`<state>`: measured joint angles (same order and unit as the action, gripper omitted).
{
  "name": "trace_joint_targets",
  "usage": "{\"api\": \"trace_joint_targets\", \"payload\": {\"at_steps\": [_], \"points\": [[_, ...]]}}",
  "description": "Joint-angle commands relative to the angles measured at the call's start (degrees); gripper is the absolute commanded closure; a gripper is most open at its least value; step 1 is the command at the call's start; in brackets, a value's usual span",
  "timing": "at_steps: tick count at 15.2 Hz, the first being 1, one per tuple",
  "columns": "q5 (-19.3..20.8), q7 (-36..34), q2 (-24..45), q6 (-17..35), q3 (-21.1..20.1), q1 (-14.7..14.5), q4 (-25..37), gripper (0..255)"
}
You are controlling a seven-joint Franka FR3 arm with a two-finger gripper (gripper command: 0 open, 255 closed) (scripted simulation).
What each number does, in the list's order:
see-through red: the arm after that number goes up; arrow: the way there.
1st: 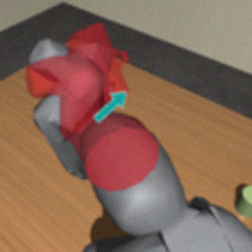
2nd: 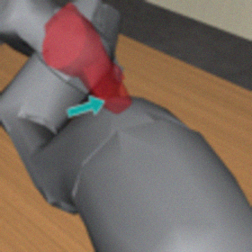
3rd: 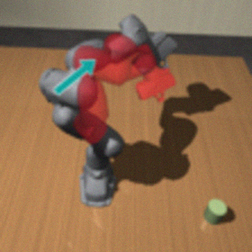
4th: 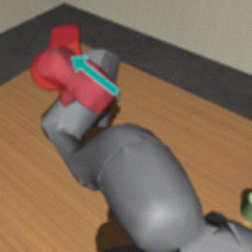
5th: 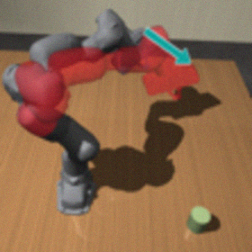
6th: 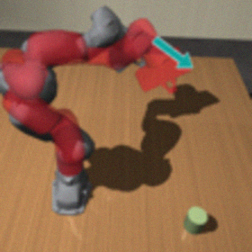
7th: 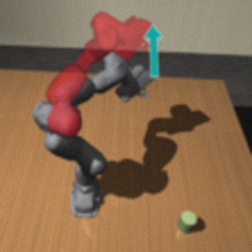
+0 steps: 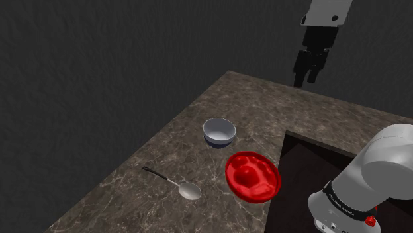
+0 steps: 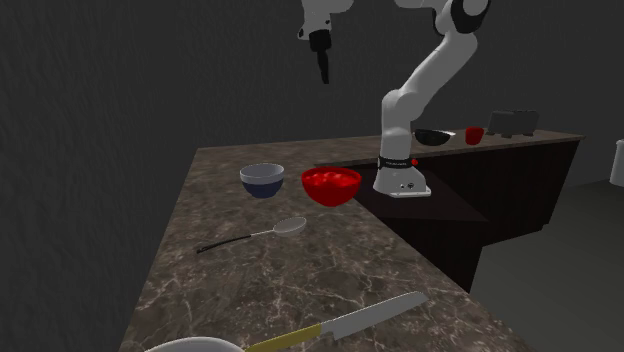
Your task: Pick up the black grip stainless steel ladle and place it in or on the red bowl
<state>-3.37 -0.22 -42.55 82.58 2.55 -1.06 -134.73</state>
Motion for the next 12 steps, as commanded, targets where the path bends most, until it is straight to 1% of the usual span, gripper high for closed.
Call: {"api": "trace_joint_targets", "payload": {"at_steps": [1, 7, 12], "points": [[0.0, 0.0, 0.0, 0.0, 0.0, 0.0, 0.0, 0], [-3.6, -1.7, 4.5, 10.5, -4.4, -3.1, -4.7, 0], [-6.2, -3.0, 10.2, 19.4, -8.2, -5.8, -6.7, 0]]}}
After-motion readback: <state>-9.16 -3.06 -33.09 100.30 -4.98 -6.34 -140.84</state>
